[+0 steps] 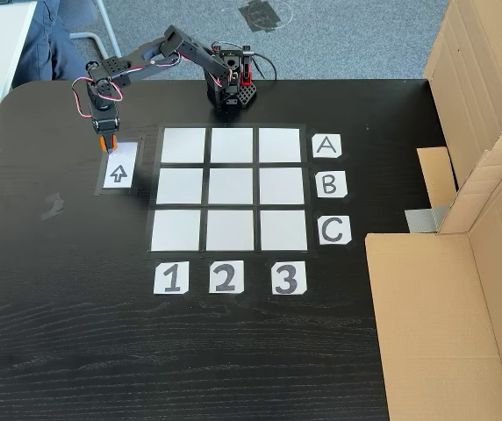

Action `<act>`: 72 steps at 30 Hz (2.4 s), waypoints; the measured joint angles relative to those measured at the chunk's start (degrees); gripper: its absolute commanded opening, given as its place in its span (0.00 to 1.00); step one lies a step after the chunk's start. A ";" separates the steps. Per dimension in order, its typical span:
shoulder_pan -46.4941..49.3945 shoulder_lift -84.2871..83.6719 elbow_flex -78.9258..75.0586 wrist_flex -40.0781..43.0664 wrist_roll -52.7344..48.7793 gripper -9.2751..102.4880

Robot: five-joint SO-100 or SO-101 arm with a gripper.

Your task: Pick up the round, orange token and place it in the grid on square A1.

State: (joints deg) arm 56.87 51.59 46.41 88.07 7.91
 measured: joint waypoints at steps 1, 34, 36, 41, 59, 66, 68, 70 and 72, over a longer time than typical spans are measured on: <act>0.35 1.49 0.00 0.00 0.00 0.18; 8.09 71.89 55.63 0.70 -7.73 0.18; 8.00 74.36 60.12 0.70 -8.26 0.18; 5.36 76.20 68.03 -0.26 -8.88 0.18; -5.19 68.82 83.32 -14.94 -8.17 0.18; -8.61 64.42 87.36 -21.88 -8.17 0.19; -9.40 64.34 88.24 -23.29 -8.17 0.19; -9.93 63.98 89.12 -24.35 -8.00 0.19; -10.37 64.07 89.21 -24.79 -8.00 0.19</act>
State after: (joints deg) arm 46.49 115.66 135.62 63.28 -0.09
